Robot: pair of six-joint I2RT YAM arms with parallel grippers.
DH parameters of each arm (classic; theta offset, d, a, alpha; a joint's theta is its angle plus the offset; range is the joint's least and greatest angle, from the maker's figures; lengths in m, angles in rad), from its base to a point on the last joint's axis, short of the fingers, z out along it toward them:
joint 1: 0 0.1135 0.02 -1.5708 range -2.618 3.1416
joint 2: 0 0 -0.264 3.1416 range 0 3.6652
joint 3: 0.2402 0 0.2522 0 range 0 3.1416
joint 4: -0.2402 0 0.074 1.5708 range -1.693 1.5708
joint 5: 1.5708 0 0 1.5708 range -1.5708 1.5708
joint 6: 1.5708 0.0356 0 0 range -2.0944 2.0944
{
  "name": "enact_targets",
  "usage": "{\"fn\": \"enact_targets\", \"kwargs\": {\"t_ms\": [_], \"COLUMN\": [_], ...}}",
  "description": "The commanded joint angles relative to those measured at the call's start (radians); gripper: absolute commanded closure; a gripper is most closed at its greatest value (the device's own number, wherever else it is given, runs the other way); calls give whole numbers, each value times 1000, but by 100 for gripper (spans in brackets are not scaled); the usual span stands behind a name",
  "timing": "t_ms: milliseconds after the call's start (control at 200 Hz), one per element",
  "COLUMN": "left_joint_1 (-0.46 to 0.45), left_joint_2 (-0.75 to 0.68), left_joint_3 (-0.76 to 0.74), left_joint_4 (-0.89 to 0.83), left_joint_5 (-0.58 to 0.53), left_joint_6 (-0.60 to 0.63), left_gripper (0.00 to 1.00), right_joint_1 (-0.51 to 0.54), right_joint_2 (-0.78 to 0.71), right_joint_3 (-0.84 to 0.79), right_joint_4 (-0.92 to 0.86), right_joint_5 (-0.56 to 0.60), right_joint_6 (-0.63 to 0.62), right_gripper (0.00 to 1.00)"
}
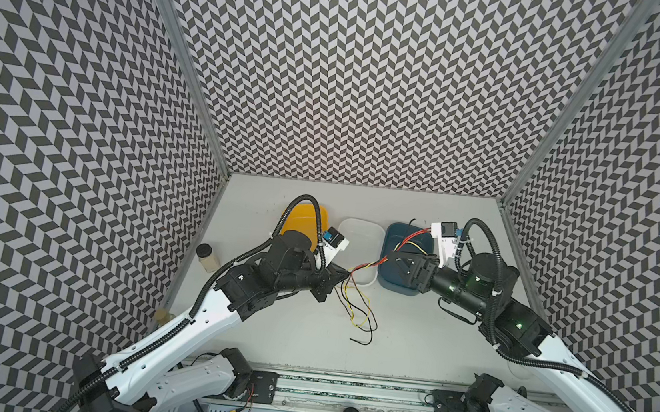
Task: Untangle the cables
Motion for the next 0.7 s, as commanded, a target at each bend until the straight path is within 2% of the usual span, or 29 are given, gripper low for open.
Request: {"fn": "enact_targets", "kwargs": {"t_ms": [0,140,215,250,335,431,506,591,696], "left_joint_1": [-7,-10,-10,-10,-10,-2,15,43,51], "left_joint_2": [-25,-31,-39,-43,-51,-63,-63,-67,-72], "left_joint_3": [7,4,1,1,1,2,18,20,13], "left_joint_4": [-3,3,11,13,18,40,55,86,79], "left_joint_5": [-20,4,24,35,67,134,229,327,355], "left_joint_6": [4,-1,-2,-6,-15,-36,-60,-82,-57], "left_gripper": [100,100,100,100,100,100,100,100,100], "right_joint_1": [3,3,2,2,0,-11,-24,-55,-85], "right_joint_2": [13,17,22,24,12,-10,2,37,102], "right_joint_3": [-11,-24,-39,-40,-42,-49,-33,-10,51], "right_joint_4": [120,208,277,307,367,527,647,805,952], "right_joint_5": [57,69,40,5,-58,-237,-413,-603,-797], "right_joint_6": [17,-11,-23,-45,-78,-122,-135,-66,45], "right_gripper": [54,83,89,100,100,100,100,100,100]}}
